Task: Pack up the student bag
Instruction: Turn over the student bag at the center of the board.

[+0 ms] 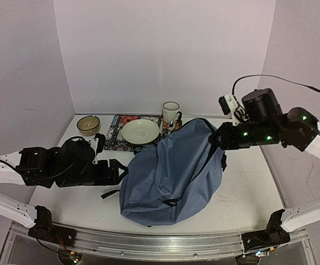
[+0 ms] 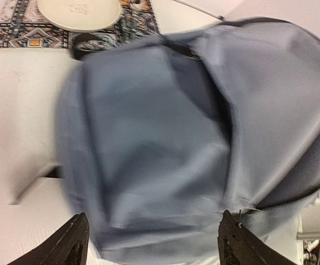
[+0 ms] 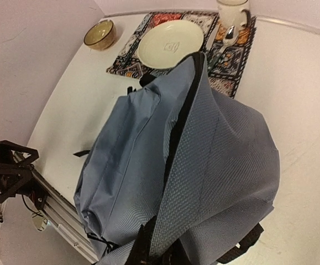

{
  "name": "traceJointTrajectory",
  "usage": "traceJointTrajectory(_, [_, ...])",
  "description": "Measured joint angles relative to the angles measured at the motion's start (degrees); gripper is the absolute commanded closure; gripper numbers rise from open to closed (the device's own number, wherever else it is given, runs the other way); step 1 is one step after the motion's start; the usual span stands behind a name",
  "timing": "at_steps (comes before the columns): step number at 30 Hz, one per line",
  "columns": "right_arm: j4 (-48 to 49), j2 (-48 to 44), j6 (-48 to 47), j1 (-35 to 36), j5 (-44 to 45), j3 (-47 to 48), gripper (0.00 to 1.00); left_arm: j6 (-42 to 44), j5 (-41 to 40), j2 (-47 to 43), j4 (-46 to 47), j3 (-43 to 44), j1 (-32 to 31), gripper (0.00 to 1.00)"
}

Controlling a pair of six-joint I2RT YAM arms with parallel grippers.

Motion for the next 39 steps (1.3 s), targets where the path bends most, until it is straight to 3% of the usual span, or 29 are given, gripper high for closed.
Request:
traceJointTrajectory(6, [-11.33,1.08,-6.25,-1.47,7.31,14.62,1.00,4.35,4.06,4.92,3.19,-0.20,10.10,0.16])
traceJointTrajectory(16, [-26.91,7.05,-19.74,-3.52,19.67,38.89,1.00,7.19,5.36,3.48,5.60,-0.20,12.18,0.16])
traceJointTrajectory(19, [-28.19,7.57,-21.78,-3.86,21.49,42.34,1.00,7.31,5.48,2.25,5.97,-0.47,12.63,0.16])
traceJointTrajectory(22, [-27.86,7.47,-21.83,-3.98,21.04,41.16,1.00,7.28,5.47,1.47,6.01,-1.20,12.71,0.16])
traceJointTrajectory(26, [-23.64,7.13,-19.08,-4.07,15.86,29.55,1.00,7.07,5.51,0.87,5.94,-2.32,12.76,0.16])
traceJointTrajectory(31, [-6.42,8.13,-13.67,-3.13,4.62,13.70,1.00,6.79,5.50,-0.65,5.72,-3.56,12.76,0.16])
traceJointTrajectory(39, [8.66,12.64,-4.71,6.10,-3.16,6.54,1.00,5.40,5.15,-3.57,5.31,-4.21,12.79,0.16])
